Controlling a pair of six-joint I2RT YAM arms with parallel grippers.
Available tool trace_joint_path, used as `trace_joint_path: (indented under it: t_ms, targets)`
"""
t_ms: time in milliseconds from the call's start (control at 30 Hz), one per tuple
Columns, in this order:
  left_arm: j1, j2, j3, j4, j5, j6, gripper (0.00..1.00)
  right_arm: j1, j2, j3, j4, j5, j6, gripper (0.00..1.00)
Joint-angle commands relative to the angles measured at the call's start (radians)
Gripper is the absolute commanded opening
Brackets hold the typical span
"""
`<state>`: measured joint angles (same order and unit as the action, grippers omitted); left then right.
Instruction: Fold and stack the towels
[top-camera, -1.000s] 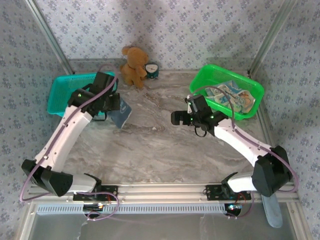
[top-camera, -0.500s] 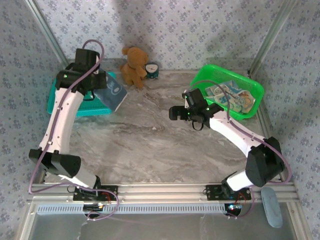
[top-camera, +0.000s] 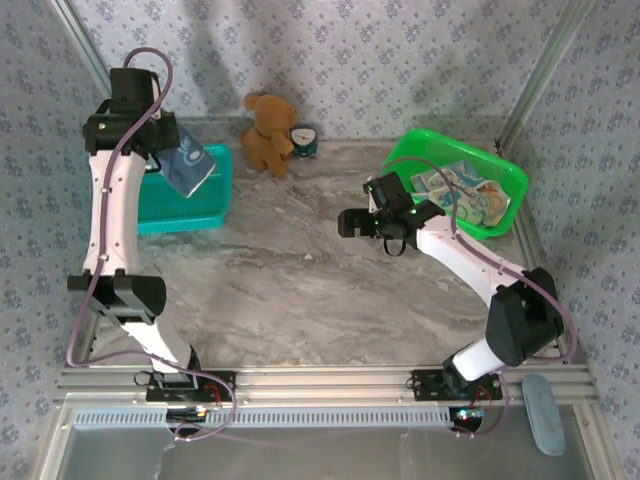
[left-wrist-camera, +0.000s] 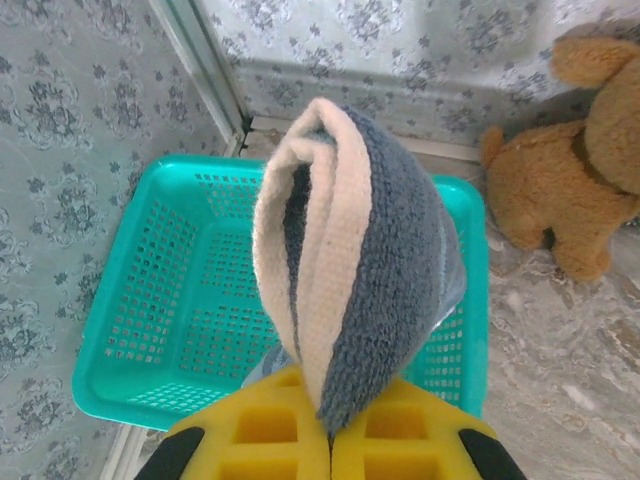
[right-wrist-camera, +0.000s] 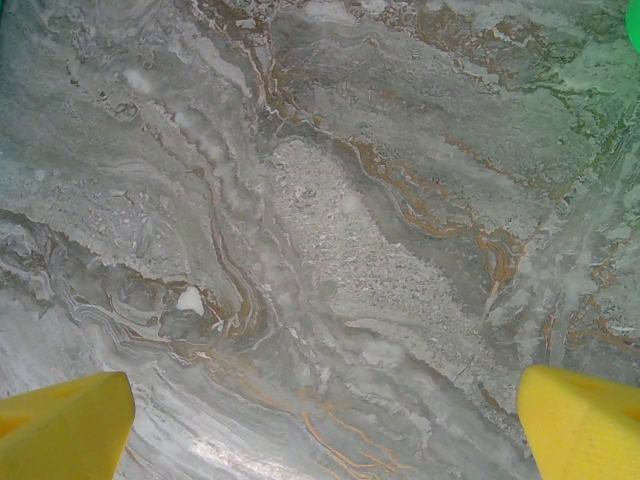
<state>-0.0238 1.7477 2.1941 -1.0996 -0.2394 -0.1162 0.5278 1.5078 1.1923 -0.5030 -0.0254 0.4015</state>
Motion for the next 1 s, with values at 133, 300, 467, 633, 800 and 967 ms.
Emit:
trace_joint_path:
  t_ms: [133,300,467,633,800,967]
  targets:
    - [-0.001,0.150,0.124,-0.065,-0.015,-0.089,0.00,-0.011,0.031,0.037,-0.031,-0.021,-0.012,1.00]
    - [-0.006,0.269,0.214,-0.103,-0.007,-0.150,0.00,-0.016,0.026,0.029,-0.039,-0.017,-0.011,1.00]
    - [-0.014,0.352,0.287,-0.156,-0.106,-0.191,0.00,-0.025,0.006,0.009,-0.045,-0.009,-0.008,1.00]
    - [-0.013,0.364,0.288,-0.145,-0.081,-0.201,0.00,-0.033,-0.005,-0.033,-0.042,-0.008,0.004,1.00]
    - [-0.041,0.365,0.293,-0.122,0.040,-0.217,0.00,-0.034,0.002,-0.033,-0.036,-0.010,0.014,1.00]
    - [-0.070,0.372,0.295,-0.118,0.132,-0.249,0.00,-0.034,0.007,-0.032,-0.034,-0.011,0.017,1.00]
